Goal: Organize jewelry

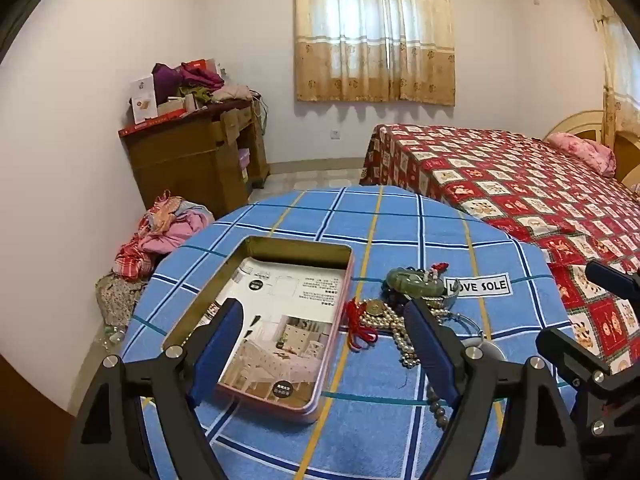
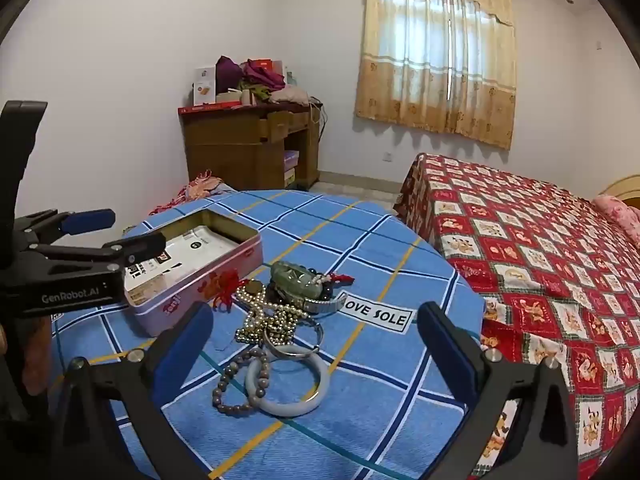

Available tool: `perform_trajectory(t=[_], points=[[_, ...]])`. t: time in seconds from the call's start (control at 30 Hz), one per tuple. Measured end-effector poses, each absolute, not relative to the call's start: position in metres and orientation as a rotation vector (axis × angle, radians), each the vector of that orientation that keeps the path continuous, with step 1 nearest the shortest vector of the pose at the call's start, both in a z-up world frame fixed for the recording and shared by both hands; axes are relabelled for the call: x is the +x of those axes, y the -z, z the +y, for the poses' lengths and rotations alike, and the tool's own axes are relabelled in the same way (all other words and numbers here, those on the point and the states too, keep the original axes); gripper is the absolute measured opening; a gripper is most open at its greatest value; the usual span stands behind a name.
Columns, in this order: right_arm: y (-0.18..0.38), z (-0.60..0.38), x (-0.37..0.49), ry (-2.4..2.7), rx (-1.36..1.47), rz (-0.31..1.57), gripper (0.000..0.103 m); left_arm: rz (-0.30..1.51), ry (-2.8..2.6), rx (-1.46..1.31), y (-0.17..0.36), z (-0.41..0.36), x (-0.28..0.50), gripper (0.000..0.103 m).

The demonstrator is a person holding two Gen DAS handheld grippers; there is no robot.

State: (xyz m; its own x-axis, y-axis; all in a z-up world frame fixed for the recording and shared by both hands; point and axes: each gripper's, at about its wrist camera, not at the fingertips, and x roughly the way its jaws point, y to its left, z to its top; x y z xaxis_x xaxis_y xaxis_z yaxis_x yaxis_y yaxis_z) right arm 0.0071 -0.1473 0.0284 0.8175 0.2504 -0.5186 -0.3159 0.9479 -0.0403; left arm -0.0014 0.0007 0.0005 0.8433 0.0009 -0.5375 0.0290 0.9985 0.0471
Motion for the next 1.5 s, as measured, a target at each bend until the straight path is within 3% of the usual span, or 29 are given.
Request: perform_trajectory(t=[1.5], points=[[-0.022,-0.144,0.007,-0.303,-0.141,0.555,0.103,0.608,-0.005,0.051,0.005,0.004,0.005,0.083]])
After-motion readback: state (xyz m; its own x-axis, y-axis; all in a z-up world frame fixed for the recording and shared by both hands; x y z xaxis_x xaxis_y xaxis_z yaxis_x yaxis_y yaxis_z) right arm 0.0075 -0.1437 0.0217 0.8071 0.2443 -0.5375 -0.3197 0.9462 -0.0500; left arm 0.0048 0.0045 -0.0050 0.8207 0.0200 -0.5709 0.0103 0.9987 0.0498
